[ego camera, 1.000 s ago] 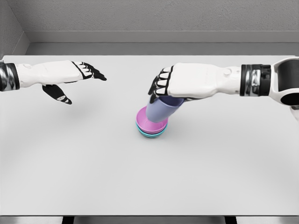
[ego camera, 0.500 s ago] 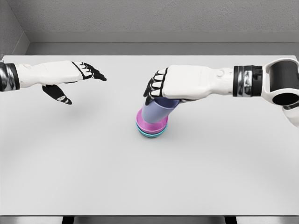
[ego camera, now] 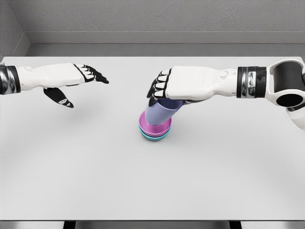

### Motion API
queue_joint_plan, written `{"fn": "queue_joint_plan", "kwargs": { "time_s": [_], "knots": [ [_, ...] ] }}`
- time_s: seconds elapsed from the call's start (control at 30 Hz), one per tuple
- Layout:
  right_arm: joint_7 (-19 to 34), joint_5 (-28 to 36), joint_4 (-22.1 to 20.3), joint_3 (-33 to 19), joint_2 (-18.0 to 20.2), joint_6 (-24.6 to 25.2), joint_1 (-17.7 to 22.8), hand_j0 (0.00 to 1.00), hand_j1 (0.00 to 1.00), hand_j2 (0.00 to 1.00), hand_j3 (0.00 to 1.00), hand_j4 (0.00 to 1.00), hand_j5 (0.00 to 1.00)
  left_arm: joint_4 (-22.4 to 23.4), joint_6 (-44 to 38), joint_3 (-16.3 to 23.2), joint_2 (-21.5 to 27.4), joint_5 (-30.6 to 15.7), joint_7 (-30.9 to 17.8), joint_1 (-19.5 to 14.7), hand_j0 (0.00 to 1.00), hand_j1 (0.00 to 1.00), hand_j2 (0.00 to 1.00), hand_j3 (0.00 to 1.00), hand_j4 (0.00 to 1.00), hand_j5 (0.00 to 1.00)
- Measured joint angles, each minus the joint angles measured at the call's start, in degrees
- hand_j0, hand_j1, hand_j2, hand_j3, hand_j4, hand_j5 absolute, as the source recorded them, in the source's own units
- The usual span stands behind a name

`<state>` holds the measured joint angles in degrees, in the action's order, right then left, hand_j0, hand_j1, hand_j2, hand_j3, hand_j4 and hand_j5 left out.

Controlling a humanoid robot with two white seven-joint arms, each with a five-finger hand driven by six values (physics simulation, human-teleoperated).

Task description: Stacking bowl and cup with both arms

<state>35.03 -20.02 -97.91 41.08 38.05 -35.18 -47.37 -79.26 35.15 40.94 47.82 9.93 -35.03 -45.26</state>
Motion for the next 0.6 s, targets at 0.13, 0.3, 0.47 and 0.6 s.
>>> {"fn": "queue_joint_plan", "kwargs": {
  "time_s": [0.13, 0.3, 0.47, 0.6],
  "knots": [
    [0.00, -0.04, 0.02, 0.45, -0.11, 0.00, 0.00, 0.69, 0.69, 0.69, 0.69, 0.69, 0.69, -0.02, 0.00, -0.02, 0.02, 0.00, 0.00, 0.00, 1.00, 1.00, 1.00, 1.00, 1.00, 1.00],
    [0.00, -0.27, 0.71, 1.07, -0.72, 0.00, 0.00, 0.69, 0.69, 0.69, 0.69, 0.69, 0.69, -0.05, 0.00, 0.02, -0.01, 0.00, 0.00, 0.09, 1.00, 1.00, 1.00, 1.00, 1.00, 1.00],
    [0.00, -0.84, 1.84, 1.67, -1.50, 0.00, 0.00, 0.69, 0.69, 0.69, 0.69, 0.69, 0.69, -0.08, 0.00, -0.02, -0.04, -0.04, 0.00, 0.09, 1.00, 1.00, 1.00, 1.00, 1.00, 1.00],
    [0.01, -1.06, 2.21, 2.07, -1.69, -0.01, 0.00, 0.69, 0.69, 0.69, 0.69, 0.69, 0.69, -0.12, 0.00, -0.02, 0.00, -0.07, 0.00, 0.26, 1.00, 1.00, 1.00, 1.00, 1.00, 1.00]
  ]
}}
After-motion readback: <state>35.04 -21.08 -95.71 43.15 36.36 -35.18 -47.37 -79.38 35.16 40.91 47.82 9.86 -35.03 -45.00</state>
